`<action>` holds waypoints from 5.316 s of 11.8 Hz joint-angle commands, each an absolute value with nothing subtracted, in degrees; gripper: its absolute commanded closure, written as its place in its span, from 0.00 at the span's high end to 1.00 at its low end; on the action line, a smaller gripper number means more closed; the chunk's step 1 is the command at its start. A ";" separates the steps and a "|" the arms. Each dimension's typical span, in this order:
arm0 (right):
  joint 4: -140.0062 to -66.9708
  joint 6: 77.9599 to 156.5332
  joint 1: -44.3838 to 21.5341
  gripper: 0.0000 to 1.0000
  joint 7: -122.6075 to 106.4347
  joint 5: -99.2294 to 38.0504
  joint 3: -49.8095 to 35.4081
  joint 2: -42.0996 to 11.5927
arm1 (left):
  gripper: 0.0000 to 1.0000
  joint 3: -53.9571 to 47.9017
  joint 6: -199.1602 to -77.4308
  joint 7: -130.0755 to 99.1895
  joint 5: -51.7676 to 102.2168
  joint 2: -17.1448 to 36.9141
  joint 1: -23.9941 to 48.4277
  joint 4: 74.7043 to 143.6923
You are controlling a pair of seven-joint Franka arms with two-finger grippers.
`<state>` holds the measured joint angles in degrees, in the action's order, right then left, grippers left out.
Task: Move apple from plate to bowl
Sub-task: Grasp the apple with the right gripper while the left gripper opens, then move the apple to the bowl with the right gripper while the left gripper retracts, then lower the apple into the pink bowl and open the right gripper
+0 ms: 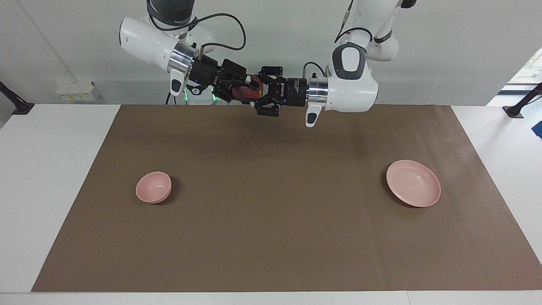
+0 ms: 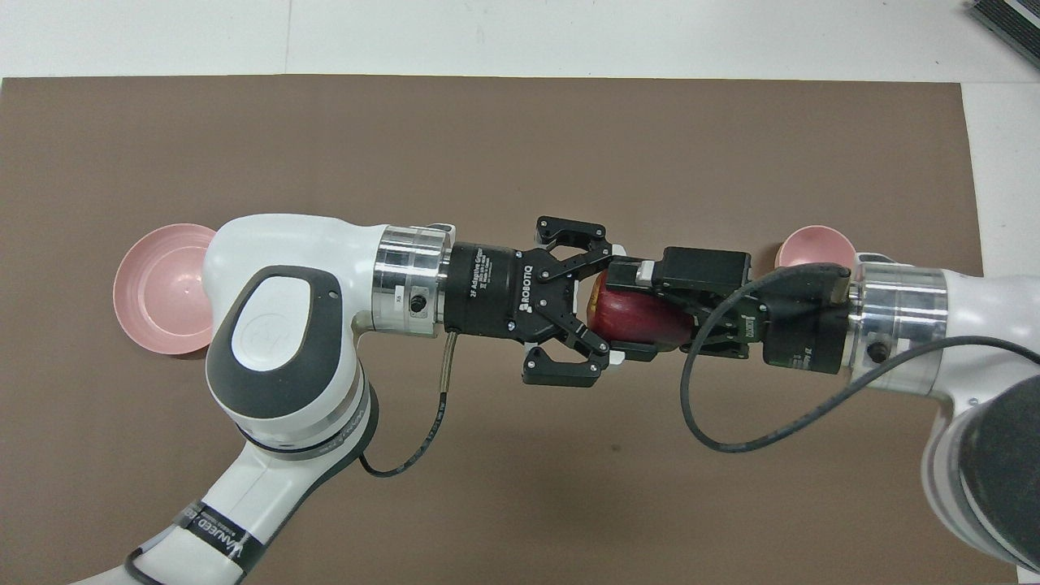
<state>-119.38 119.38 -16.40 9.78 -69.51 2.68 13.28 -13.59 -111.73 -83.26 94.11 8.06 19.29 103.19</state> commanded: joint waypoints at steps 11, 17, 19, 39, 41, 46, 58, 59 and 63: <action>-118.83 116.47 -6.95 0.00 7.57 -29.47 2.37 9.68 | 1.00 -12.39 -101.78 -83.15 44.23 3.17 13.18 96.77; -113.74 121.89 -4.66 0.00 -3.78 -1.11 2.37 -3.32 | 1.00 -12.48 -100.11 -74.46 33.32 1.41 10.56 92.99; -111.89 124.09 -3.87 0.00 -6.31 5.16 2.46 -5.88 | 1.00 -12.30 -100.28 -66.67 31.31 1.23 8.98 92.99; -112.15 130.69 0.44 0.37 -9.49 12.92 2.72 -16.87 | 1.00 3.33 -92.73 -5.90 6.97 0.35 3.87 90.62; -112.06 130.69 0.44 0.61 -9.32 12.57 2.64 -16.96 | 1.00 3.16 -91.85 -1.96 2.22 -0.35 3.95 90.53; -111.80 130.69 0.44 1.00 -9.05 12.22 2.72 -17.14 | 1.00 1.76 -90.97 3.43 0.35 -1.32 4.75 90.97; -103.46 109.27 -0.88 1.00 -2.03 6.25 2.37 -6.34 | 1.00 2.72 -82.88 3.08 0.88 -3.87 2.99 90.97; -103.36 107.68 -0.88 1.00 -1.24 4.41 2.29 -4.76 | 1.00 2.64 -82.88 2.99 0.88 -3.78 3.08 90.88; -103.27 101.44 -0.97 1.00 1.57 0.97 2.29 2.01 | 1.00 2.64 -82.88 2.99 0.88 -3.87 2.99 90.97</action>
<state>-102.80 103.94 -1.19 -0.32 2.73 2.60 -0.89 2.83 -83.69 2.69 1.20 -3.62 3.41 91.11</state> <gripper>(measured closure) 0.000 0.000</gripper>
